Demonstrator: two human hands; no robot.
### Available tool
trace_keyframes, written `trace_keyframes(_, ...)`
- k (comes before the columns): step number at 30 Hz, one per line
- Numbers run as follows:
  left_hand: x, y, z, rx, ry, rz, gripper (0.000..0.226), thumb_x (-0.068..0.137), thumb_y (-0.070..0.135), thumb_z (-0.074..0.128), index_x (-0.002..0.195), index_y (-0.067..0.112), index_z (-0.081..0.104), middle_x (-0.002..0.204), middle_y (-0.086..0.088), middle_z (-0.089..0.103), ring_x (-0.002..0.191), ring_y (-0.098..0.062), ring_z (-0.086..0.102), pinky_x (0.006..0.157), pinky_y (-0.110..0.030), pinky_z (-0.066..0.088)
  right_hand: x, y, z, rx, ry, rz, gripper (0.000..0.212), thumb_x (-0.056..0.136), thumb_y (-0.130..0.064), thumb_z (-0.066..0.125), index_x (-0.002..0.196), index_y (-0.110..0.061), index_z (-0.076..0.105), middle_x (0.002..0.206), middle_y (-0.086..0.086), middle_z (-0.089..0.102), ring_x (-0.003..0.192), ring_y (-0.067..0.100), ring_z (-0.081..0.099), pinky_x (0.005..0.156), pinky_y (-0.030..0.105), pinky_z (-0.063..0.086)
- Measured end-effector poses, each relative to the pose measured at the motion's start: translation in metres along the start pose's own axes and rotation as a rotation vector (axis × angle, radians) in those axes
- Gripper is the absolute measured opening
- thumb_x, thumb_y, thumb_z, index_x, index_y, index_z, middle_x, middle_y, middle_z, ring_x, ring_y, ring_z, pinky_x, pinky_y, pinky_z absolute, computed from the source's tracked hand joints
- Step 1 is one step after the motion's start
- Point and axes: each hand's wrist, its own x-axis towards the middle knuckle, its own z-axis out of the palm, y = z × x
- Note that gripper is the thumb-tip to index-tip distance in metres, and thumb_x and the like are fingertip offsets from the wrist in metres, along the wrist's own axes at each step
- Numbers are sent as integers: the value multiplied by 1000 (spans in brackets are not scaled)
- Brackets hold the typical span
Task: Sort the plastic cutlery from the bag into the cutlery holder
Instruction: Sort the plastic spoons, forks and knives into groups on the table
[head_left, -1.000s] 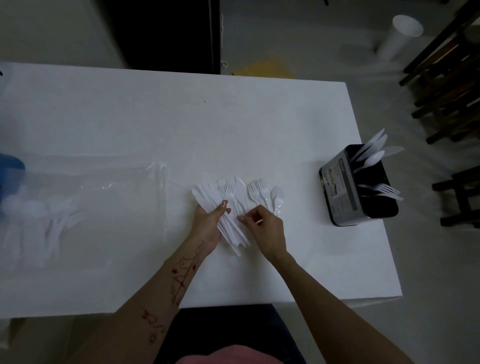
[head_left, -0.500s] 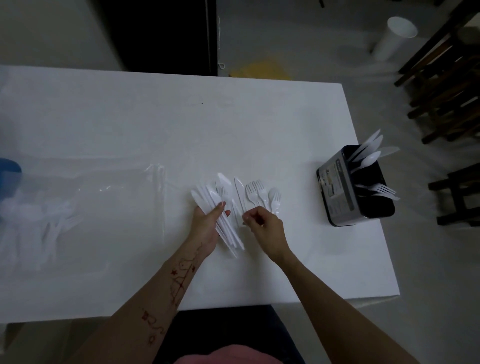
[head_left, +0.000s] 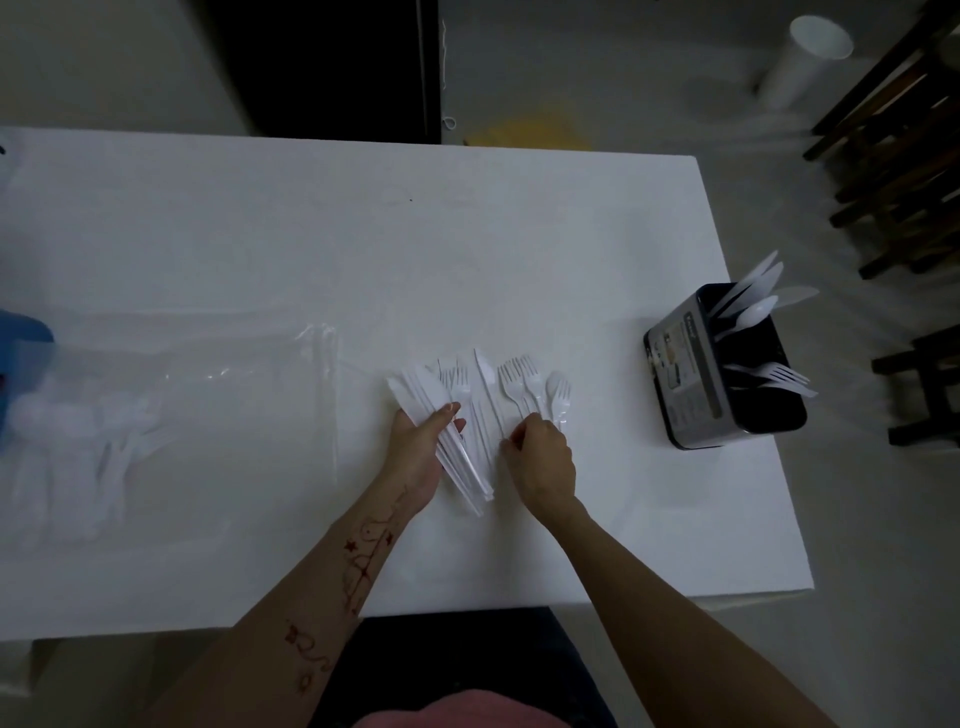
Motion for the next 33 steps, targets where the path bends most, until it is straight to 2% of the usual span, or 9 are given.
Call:
trace_keyframes(4, -1, -2, -2, -16, 5, -12, 32, 87, 4, 64, 118, 12, 60, 110, -8, 67, 91, -24, 67, 86, -41, 54, -5, 1, -6, 96, 24, 9, 9, 95, -19, 57, 91, -12, 52, 84, 3, 61, 71, 18, 59, 71, 33, 55)
trace_keyframes(6, -2, -2, -2, -19, 13, -15, 31, 88, 5, 64, 117, 13, 60, 109, -8, 67, 92, -24, 66, 90, -43, 52, -10, 3, -10, 184, 31, -74, 9, 96, -19, 55, 93, -13, 50, 80, 1, 60, 69, 18, 60, 70, 36, 56)
trace_keyframes(9, -3, -3, -1, -38, 2, -3, 28, 88, 7, 64, 115, 13, 61, 106, -5, 68, 94, -24, 66, 84, -38, 54, -19, 4, -18, 257, -30, -289, 8, 97, -16, 56, 94, -10, 51, 77, 2, 62, 65, 14, 59, 65, 31, 52)
trace_keyframes(13, -5, -1, 2, -30, -40, 31, 19, 84, 13, 69, 103, 12, 66, 100, -10, 70, 93, -24, 67, 81, -40, 57, -27, 2, -20, 179, -146, -478, 7, 96, -15, 58, 92, -11, 55, 81, -5, 62, 65, 7, 57, 63, 18, 49)
trace_keyframes(16, -3, -2, 0, -10, 2, 48, 22, 84, 8, 69, 106, 9, 64, 93, -9, 65, 86, -21, 64, 73, -36, 56, -27, 0, -15, 212, -87, -417, 17, 96, -24, 60, 86, -11, 62, 79, -5, 64, 63, 4, 57, 63, 13, 46)
trace_keyframes(19, -1, -3, -6, -33, 58, 59, 32, 84, 3, 68, 115, 3, 60, 97, -11, 66, 85, -23, 64, 72, -34, 55, -18, 1, -6, 186, 47, -249, 21, 97, -28, 60, 86, -10, 64, 82, 0, 66, 68, 10, 60, 69, 22, 50)
trace_keyframes(23, -3, -2, -12, -35, 28, 56, 25, 85, 2, 66, 109, 7, 63, 92, -8, 68, 79, -20, 64, 80, -37, 55, -9, 1, 1, 26, -12, -66, 22, 90, -29, 68, 91, -11, 56, 89, 3, 59, 73, 19, 58, 69, 31, 49)
trace_keyframes(30, -7, 0, -18, -75, -9, -11, 23, 85, -4, 61, 105, 7, 65, 97, -8, 69, 86, -22, 64, 88, -39, 51, -6, -6, 4, -59, -9, -18, 12, 96, -17, 55, 98, -5, 59, 99, 10, 63, 82, 23, 62, 72, 32, 50)
trace_keyframes(33, -8, 1, -18, -77, -24, -33, 24, 84, -2, 64, 107, 7, 65, 97, -10, 68, 86, -23, 65, 89, -42, 52, -12, -9, 6, -75, 1, -33, 15, 95, -19, 56, 102, -6, 56, 99, 8, 58, 81, 22, 59, 70, 32, 49)
